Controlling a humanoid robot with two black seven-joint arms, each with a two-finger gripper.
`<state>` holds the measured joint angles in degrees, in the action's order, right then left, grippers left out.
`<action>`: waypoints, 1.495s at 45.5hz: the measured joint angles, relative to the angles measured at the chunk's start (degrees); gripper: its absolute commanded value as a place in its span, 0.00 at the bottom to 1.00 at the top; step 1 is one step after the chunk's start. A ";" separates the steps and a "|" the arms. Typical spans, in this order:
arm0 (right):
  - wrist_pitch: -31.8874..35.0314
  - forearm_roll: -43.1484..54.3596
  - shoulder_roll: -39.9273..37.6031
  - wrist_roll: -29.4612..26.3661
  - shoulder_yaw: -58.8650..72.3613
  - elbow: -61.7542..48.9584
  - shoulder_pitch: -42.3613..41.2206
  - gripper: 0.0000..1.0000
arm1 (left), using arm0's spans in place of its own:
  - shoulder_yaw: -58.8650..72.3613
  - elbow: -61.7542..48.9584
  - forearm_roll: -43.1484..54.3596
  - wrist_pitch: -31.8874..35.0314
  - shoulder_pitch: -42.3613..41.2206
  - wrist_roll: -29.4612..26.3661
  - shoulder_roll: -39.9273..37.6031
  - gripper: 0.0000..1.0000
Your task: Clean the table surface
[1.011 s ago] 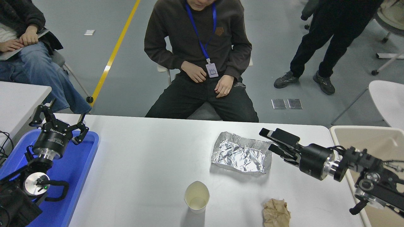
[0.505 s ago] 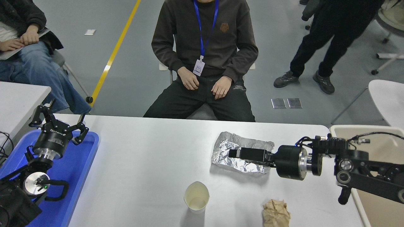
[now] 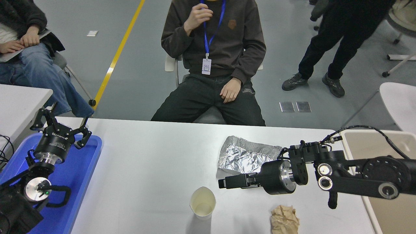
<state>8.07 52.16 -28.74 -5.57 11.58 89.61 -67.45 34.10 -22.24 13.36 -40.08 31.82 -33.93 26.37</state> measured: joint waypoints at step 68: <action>-2.73 -5.34 19.28 -13.92 -0.30 -12.81 4.41 0.99 | 0.00 0.00 0.00 0.00 0.00 0.00 0.00 1.00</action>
<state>5.34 46.82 -9.45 -19.49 11.28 76.80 -63.04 34.10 -22.24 13.36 -40.08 31.82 -33.93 26.37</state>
